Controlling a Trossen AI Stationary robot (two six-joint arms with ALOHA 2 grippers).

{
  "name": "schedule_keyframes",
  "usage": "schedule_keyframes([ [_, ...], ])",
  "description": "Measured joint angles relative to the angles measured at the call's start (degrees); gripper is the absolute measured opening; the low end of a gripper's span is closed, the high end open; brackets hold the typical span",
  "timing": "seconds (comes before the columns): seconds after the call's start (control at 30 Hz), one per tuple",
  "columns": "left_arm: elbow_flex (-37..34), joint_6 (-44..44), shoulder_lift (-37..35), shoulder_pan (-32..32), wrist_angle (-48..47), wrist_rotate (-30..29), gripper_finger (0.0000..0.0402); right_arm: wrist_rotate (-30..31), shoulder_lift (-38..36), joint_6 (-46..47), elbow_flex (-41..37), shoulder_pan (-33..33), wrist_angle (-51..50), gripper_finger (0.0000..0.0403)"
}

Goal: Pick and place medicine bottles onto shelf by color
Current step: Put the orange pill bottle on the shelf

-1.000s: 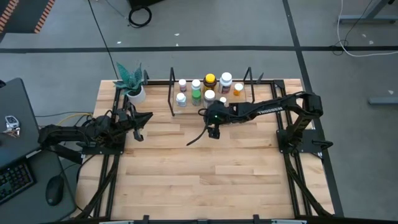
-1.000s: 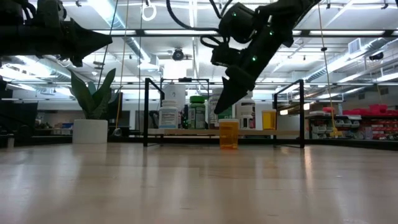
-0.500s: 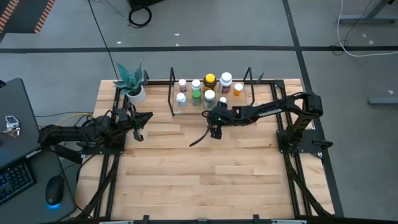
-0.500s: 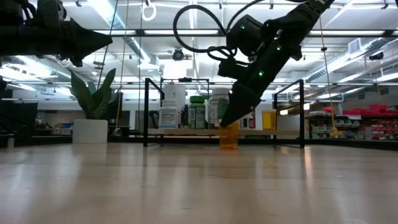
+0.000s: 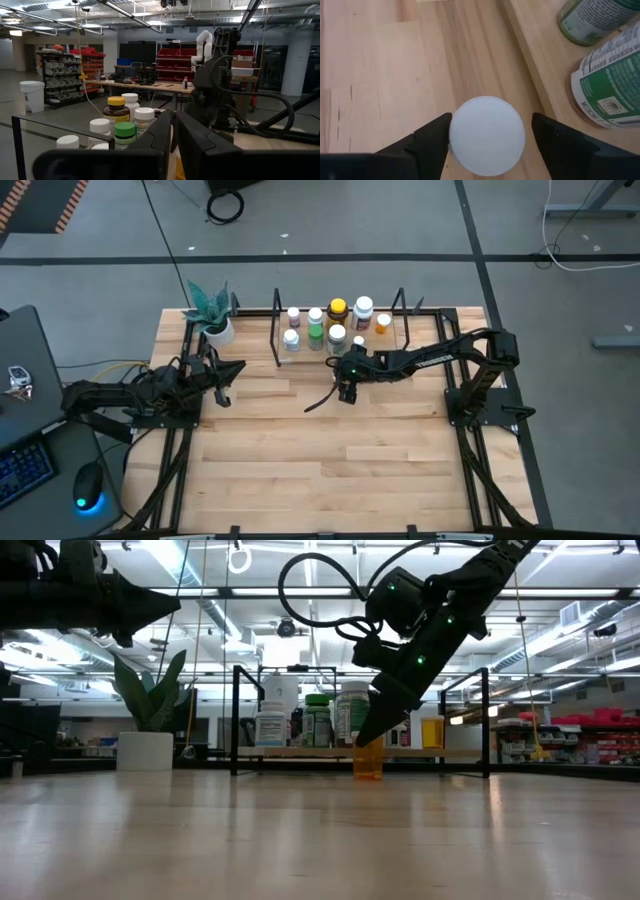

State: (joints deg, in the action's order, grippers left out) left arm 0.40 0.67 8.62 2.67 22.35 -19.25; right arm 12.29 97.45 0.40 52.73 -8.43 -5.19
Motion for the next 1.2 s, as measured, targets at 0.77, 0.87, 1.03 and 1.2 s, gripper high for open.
schedule_keyframes([
  [0.77,0.0,0.0,0.0,-0.01,0.0,-0.02,0.004,-0.11,-0.52,2.09,4.47,-1.15,-9.47,0.0234],
  [0.87,0.0,-0.01,0.0,-0.01,0.0,-0.02,0.0039,-0.18,-2.03,2.14,5.31,-0.99,-11.4,0.0234],
  [1.03,0.01,0.0,0.0,-0.01,0.0,-0.02,0.0032,-0.52,-6.26,3.25,5.31,-0.74,-16.54,0.0234],
  [1.2,0.0,-0.02,0.0,0.0,0.0,-0.02,0.0031,-0.55,-12.11,5.68,2.74,0.13,-17.58,0.0234],
])
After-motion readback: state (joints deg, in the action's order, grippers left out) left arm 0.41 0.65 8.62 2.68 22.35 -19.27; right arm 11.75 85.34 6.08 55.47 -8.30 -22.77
